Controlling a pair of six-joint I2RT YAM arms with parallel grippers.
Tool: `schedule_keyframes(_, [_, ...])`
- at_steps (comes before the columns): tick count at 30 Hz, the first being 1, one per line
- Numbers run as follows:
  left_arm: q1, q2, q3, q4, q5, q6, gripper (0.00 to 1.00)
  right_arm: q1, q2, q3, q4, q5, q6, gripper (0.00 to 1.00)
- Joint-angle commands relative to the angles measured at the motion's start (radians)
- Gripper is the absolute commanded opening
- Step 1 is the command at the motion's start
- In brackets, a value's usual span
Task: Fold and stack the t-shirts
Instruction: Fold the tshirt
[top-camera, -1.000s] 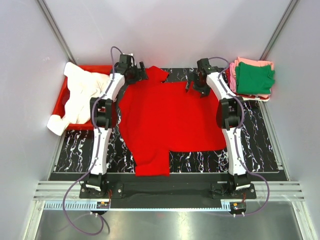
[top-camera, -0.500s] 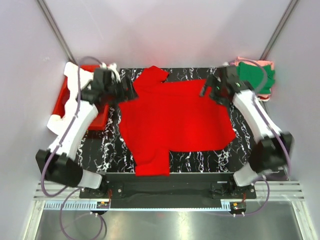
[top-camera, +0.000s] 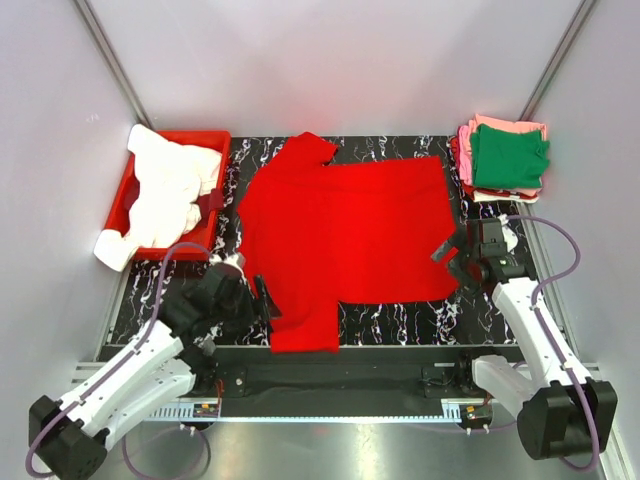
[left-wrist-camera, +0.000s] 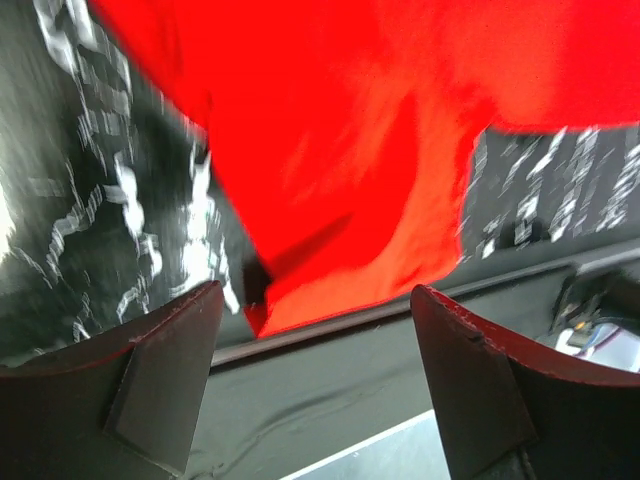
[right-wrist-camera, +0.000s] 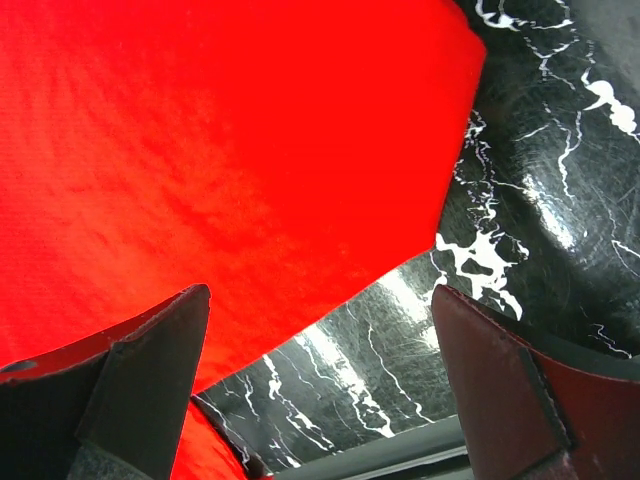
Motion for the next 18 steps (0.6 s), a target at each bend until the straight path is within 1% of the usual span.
schedule_keyframes(1, [-0.085,-0.052,-0.121,0.075,-0.067,-0.192,0.81,-0.018,-0.018,0.011,0.020,0.040,0.040,1.00])
schedule_keyframes(2, [-0.121,-0.055,-0.138,0.082,-0.075,-0.210,0.81,-0.025,-0.023,0.007,0.020,0.043,0.045,1.00])
schedule_keyframes(5, [-0.167,-0.029,-0.198,0.141,-0.090,-0.236,0.82,-0.044,-0.040,-0.003,0.018,0.040,0.045,1.00])
schedule_keyframes(11, [-0.211,0.089,-0.241,0.263,-0.094,-0.236,0.81,-0.095,-0.049,-0.007,0.007,0.032,-0.001,1.00])
schedule_keyframes(12, [-0.215,0.098,-0.243,0.274,-0.092,-0.239,0.79,-0.123,-0.055,-0.009,0.006,0.032,-0.006,1.00])
schedule_keyframes(15, [-0.233,0.112,-0.246,0.299,-0.086,-0.246,0.65,-0.149,-0.066,-0.029,0.006,0.033,-0.006,1.00])
schedule_keyframes(16, [-0.242,0.103,-0.247,0.305,-0.086,-0.248,0.51,-0.164,-0.066,-0.047,0.007,0.032,-0.003,1.00])
schedule_keyframes(18, [-0.245,0.091,-0.244,0.299,-0.087,-0.248,0.36,-0.181,-0.068,-0.072,0.016,0.024,0.014,0.98])
